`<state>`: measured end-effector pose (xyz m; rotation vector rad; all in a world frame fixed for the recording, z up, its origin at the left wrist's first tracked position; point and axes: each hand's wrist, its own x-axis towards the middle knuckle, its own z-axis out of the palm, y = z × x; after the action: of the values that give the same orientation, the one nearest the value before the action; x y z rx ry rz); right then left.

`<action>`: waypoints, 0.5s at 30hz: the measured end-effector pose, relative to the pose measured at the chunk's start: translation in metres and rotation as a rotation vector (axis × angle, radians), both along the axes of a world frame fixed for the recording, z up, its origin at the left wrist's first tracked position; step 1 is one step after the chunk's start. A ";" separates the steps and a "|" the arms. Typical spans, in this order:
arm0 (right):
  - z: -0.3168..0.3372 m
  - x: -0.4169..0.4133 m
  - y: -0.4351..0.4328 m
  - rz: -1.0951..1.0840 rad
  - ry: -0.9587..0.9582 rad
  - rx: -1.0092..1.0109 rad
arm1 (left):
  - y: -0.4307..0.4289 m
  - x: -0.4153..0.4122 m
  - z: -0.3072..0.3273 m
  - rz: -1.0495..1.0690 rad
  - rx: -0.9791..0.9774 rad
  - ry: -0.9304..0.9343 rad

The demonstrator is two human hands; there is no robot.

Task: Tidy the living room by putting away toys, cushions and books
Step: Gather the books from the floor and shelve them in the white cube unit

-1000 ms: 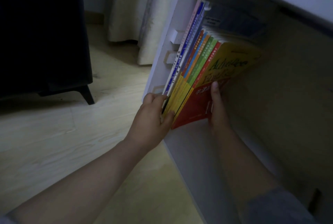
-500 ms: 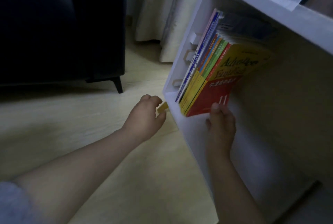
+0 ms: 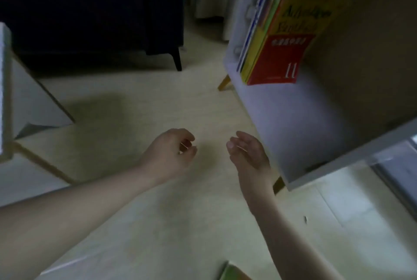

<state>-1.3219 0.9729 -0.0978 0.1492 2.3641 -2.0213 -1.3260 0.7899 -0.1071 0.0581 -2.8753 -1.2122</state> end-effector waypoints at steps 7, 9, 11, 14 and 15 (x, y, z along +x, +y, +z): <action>-0.053 0.103 0.075 0.149 -0.149 0.218 | 0.039 0.099 -0.071 -0.048 0.102 -0.159; -0.060 0.115 0.087 0.151 -0.177 0.286 | 0.042 0.111 -0.076 -0.091 0.110 -0.193; -0.068 0.132 0.096 0.185 -0.186 0.404 | 0.046 0.126 -0.077 -0.135 0.084 -0.205; -0.076 0.147 0.105 0.266 -0.219 0.621 | 0.042 0.141 -0.078 -0.179 0.034 -0.258; -0.077 0.155 0.106 0.314 -0.242 0.703 | 0.039 0.150 -0.078 -0.194 0.016 -0.275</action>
<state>-1.1671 1.0788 -0.1747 0.0267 2.6092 -0.9287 -1.1760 0.8294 -0.1849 -0.0613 -3.1714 -1.3565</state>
